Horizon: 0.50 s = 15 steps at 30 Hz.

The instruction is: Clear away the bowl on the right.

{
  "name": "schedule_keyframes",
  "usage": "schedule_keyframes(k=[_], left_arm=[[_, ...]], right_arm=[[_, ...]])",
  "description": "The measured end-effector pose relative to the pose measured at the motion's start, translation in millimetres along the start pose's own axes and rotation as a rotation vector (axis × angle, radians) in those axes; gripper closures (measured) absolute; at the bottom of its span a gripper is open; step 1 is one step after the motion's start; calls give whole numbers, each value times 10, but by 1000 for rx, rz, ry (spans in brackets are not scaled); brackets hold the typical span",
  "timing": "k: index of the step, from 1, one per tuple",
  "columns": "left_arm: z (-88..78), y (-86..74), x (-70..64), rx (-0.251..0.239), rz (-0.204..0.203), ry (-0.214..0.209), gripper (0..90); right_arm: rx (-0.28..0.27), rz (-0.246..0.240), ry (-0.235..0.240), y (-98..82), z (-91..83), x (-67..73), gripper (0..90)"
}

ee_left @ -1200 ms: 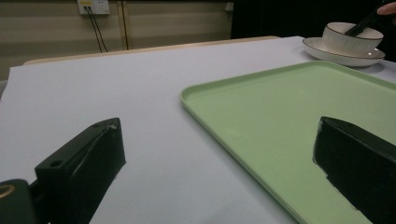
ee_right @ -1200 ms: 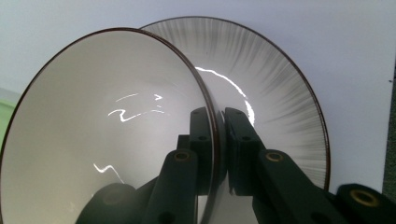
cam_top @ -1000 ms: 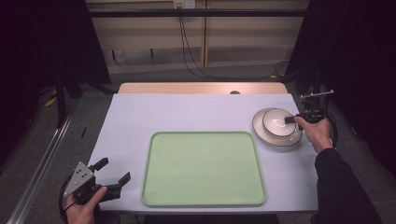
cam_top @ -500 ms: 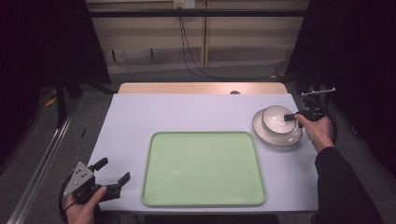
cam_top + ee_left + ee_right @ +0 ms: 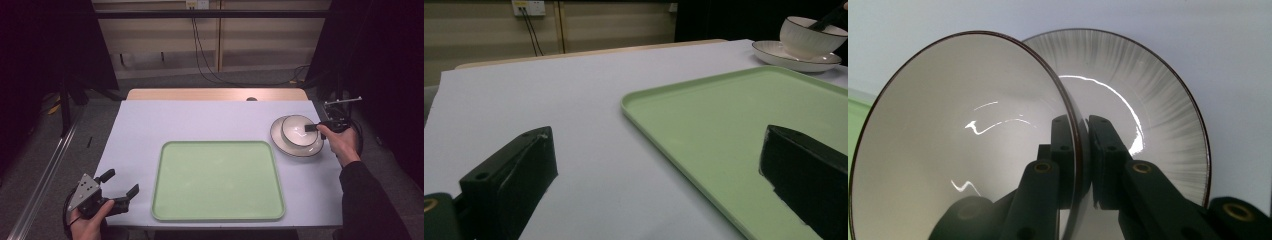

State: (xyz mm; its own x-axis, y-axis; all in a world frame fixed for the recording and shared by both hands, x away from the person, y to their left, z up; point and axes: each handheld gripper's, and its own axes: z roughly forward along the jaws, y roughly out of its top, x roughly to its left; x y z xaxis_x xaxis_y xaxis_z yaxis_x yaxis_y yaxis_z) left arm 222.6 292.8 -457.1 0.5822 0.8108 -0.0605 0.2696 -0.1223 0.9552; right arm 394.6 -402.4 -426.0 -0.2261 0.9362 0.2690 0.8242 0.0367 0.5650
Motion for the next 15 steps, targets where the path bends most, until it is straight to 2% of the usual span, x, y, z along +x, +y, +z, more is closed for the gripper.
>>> schedule_keyframes(k=[2, 6, 15], left_arm=[[-5, 0, 2, -3, 0, 2, 18], [-2, -1, 2, -2, -2, -1, 18], [-3, 0, 0, -1, 2, 0, 20]], right_arm=[[6, -10, -17, -15, 12, 34, 824], [-19, -7, 20, -25, -66, 64, 824], [-57, -10, 62, -43, -182, 138, 825]])
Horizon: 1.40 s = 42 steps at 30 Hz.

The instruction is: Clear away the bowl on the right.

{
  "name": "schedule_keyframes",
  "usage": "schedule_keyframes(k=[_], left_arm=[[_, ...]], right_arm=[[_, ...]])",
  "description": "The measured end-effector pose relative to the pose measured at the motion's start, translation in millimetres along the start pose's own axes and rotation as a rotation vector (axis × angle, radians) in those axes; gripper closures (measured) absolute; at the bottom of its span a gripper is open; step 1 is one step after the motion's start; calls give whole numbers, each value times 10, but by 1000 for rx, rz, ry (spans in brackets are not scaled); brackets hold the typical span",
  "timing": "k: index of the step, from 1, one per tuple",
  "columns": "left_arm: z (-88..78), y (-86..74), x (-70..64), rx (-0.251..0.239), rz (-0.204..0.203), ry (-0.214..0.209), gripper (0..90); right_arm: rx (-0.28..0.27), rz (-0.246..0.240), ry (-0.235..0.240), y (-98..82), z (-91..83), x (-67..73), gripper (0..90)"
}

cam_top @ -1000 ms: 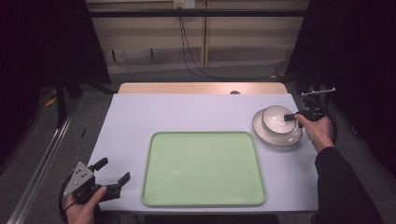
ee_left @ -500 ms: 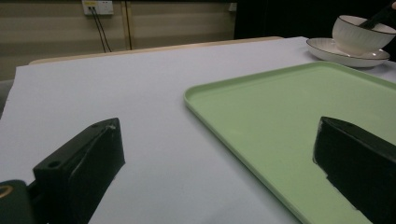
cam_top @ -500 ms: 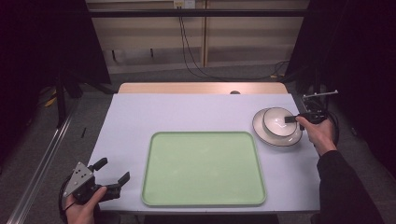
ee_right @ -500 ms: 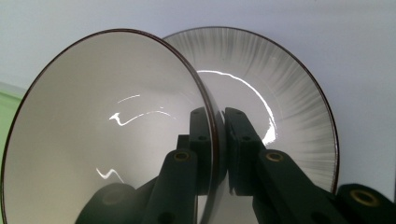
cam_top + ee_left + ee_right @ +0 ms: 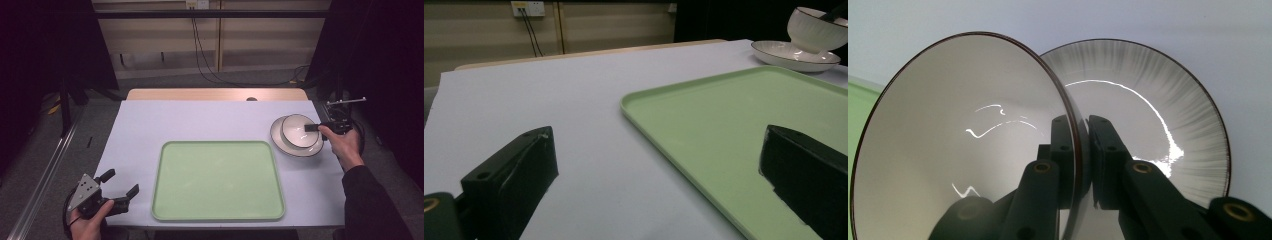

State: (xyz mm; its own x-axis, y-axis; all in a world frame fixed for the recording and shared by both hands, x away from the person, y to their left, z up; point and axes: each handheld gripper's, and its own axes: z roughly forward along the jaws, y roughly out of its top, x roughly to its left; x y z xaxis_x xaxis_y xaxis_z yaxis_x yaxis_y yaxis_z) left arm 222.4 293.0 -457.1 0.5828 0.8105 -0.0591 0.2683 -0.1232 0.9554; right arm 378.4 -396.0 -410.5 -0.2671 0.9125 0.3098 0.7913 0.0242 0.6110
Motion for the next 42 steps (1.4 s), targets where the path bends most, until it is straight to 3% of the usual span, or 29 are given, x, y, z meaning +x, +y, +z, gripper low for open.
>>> schedule_keyframes(k=[12, 20, 30, 42], left_arm=[[3, 0, -1, 0, -1, -5, 22], [-2, 1, 5, 0, 5, 2, 22], [-3, 5, 0, -3, 7, 0, 22], [-8, 7, -1, 0, 12, -8, 23]], right_arm=[[-66, -31, 58, -32, -149, 103, 825], [-71, -42, 79, -56, -168, 198, 825], [-38, -83, 98, -47, -140, 340, 825], [14, -147, 123, -10, 41, 557, 824]])
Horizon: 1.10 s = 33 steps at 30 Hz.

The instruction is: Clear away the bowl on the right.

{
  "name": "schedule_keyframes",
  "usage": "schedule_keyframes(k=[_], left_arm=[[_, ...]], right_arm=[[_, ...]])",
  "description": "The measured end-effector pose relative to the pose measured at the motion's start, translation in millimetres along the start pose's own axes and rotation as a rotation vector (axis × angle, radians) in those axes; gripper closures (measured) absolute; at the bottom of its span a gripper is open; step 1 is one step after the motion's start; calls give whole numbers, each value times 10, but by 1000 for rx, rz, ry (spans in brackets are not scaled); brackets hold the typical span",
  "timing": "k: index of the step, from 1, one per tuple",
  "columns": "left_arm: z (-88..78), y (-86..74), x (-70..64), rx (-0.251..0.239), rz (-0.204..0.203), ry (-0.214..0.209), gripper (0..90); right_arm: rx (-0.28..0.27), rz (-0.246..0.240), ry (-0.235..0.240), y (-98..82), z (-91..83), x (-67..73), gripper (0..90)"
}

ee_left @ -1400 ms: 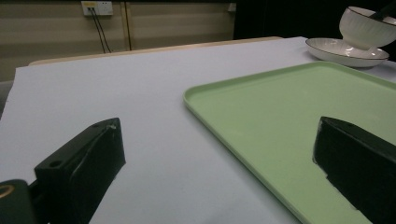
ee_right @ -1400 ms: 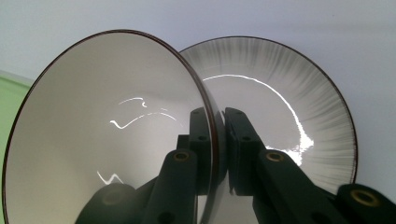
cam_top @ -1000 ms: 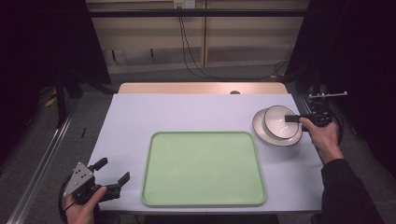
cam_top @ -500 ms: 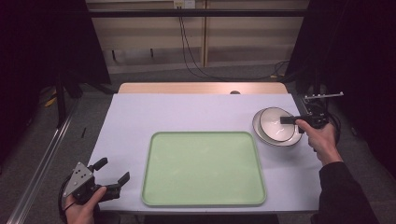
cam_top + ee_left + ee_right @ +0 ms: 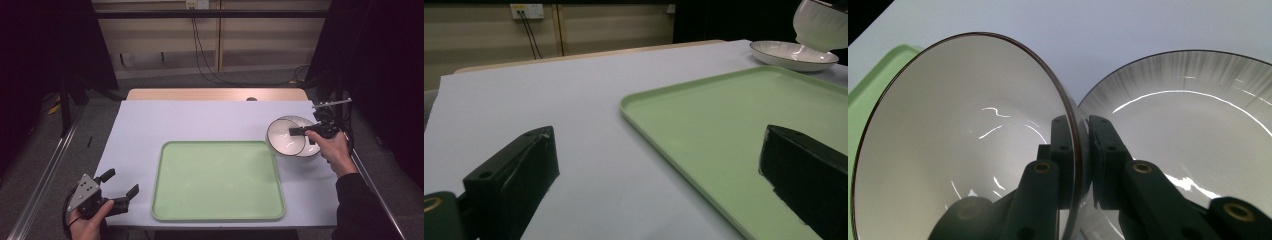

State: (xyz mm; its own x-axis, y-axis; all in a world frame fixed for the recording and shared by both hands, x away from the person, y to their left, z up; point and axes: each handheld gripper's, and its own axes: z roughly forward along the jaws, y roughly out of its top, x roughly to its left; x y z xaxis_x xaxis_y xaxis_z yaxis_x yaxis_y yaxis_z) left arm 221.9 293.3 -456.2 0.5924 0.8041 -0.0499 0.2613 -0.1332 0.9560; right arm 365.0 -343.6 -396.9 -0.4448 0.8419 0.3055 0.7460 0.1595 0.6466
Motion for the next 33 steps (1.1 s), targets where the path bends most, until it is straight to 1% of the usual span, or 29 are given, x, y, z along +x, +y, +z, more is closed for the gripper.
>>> schedule_keyframes(k=[2, 3, 4, 7, 8, 11, 14, 15, 18, 24, 25, 26, 27, 30, 32, 33], left_arm=[[-5, 3, -8, -2, 8, 6, 23], [-5, 3, -8, -2, 8, 6, 23], [-4, 3, -5, -1, 7, 6, 23], [-3, 0, -3, -4, 8, 1, 24], [-3, 0, -3, -4, 8, 1, 24], [-1, -3, -5, -8, -4, 2, 24], [0, -4, -4, -8, -6, -1, 24], [1, -5, -3, -8, -6, -1, 24], [0, -7, -1, -8, -6, 3, 24], [-1, -7, -1, -7, -5, 3, 24], [-2, -8, -1, -7, -5, 3, 24], [-3, -8, 0, -8, -6, 2, 24], [-4, -9, 3, -7, -6, 2, 24], [-5, -9, 0, -8, -5, 1, 24], [-9, -8, 0, -4, -6, 3, 24], [-8, -10, 0, -6, -7, 2, 24]], right_arm=[[8, -9, 13, 12, 56, 52, 824], [8, -9, 13, 12, 56, 52, 824], [20, -26, 16, 23, 98, 90, 824], [32, -36, 17, 46, 159, 146, 824], [32, -36, 17, 46, 159, 146, 824], [40, -56, 40, 75, 219, 202, 824], [45, -58, 29, 89, 244, 235, 824], [48, -60, 37, 98, 268, 249, 824], [57, -70, 43, 107, 313, 261, 824], [64, -63, 41, 125, 382, 260, 824], [68, -69, 40, 132, 395, 256, 824], [67, -64, 33, 135, 409, 260, 823], [64, -62, 41, 144, 439, 260, 823], [68, -70, 33, 158, 457, 273, 823], [57, -62, 43, 173, 501, 276, 824], [64, -60, 43, 178, 509, 276, 824]])
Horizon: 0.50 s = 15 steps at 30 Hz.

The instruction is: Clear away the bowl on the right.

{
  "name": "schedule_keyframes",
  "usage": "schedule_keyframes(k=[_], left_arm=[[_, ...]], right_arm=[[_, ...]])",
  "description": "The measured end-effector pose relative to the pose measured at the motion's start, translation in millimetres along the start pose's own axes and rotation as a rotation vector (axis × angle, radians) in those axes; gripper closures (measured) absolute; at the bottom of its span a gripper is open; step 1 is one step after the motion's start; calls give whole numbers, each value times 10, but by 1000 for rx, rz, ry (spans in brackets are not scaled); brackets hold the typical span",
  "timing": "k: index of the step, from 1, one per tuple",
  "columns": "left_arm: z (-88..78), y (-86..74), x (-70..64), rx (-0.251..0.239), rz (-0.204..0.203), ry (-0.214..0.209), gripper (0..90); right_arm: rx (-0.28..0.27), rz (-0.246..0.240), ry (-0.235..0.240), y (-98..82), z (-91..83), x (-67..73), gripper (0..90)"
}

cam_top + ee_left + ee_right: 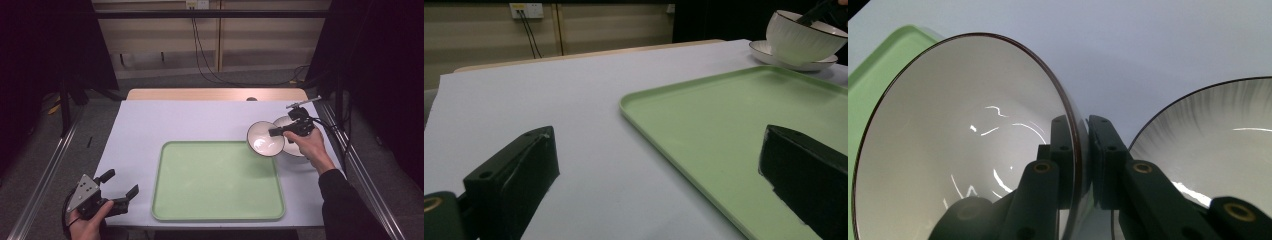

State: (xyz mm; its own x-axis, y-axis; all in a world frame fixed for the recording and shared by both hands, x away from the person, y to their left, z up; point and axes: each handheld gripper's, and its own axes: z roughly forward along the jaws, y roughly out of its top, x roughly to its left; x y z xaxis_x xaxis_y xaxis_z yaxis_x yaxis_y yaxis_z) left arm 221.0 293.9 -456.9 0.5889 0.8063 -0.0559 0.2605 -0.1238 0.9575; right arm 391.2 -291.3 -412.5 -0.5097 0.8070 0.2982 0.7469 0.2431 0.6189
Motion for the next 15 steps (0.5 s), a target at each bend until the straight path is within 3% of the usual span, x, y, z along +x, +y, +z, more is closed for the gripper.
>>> schedule_keyframes(k=[4, 15], left_arm=[[-3, -2, 2, -1, 0, 1, 24], [-8, 0, 6, 4, 6, 6, 24]], right_arm=[[9, 3, -28, -7, 34, 0, 823], [25, 18, -19, -15, 211, -6, 823]])
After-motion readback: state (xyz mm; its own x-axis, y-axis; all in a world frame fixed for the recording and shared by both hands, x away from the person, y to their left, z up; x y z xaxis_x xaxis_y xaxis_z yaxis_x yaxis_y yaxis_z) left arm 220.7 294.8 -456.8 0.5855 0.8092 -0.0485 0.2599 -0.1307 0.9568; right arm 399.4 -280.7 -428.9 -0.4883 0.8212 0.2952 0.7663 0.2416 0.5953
